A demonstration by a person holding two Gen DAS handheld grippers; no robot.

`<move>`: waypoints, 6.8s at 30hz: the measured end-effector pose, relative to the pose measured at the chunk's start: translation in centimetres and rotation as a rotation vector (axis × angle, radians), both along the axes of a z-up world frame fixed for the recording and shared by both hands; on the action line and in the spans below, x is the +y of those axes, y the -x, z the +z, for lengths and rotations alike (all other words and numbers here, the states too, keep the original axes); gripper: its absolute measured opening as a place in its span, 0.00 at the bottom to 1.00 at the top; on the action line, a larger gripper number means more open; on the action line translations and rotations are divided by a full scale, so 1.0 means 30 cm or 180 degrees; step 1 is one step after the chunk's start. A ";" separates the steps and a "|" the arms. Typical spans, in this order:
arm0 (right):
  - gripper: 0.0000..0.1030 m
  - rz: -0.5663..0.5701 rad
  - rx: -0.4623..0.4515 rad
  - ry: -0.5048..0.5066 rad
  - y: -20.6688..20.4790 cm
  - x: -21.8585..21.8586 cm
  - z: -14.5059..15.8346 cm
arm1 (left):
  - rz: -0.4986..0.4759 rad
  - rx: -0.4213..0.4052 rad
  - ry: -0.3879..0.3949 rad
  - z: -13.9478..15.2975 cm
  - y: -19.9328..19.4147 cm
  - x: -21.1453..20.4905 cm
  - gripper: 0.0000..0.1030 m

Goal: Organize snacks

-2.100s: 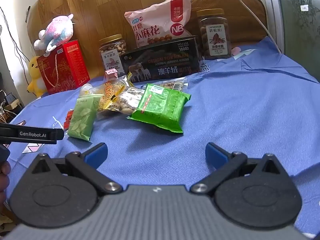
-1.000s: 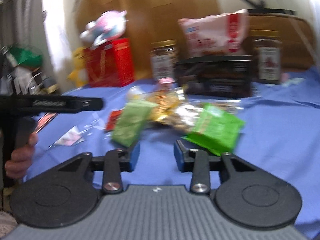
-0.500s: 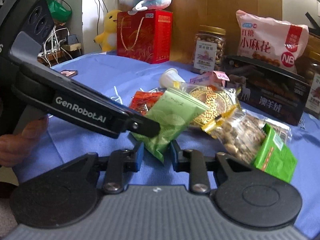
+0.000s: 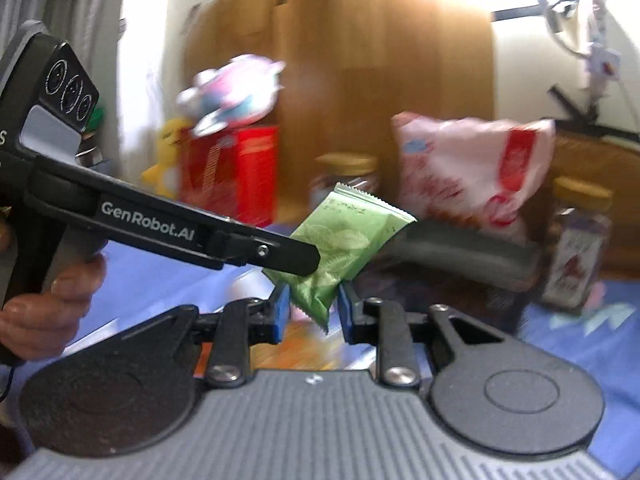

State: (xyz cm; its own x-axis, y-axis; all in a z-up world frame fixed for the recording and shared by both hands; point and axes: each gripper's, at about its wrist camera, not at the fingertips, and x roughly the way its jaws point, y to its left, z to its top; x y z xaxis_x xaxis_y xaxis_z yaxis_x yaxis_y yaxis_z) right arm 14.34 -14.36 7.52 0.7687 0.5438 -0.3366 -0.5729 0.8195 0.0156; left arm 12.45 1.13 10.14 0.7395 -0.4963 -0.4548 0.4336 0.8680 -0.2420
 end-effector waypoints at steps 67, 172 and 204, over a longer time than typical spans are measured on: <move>0.24 0.0167 0.0933 0.0403 -0.145 0.053 -0.125 | 0.0668 0.0676 0.0664 -0.222 0.037 0.359 0.48; 0.38 0.0797 0.0272 0.0828 -0.260 0.359 -0.132 | 0.0698 0.0585 0.0555 -0.211 -0.120 0.344 0.38; 0.40 -0.0276 0.0228 -0.0044 -0.262 -0.066 -0.081 | 0.0607 0.0276 0.0095 -0.171 -0.133 0.198 0.48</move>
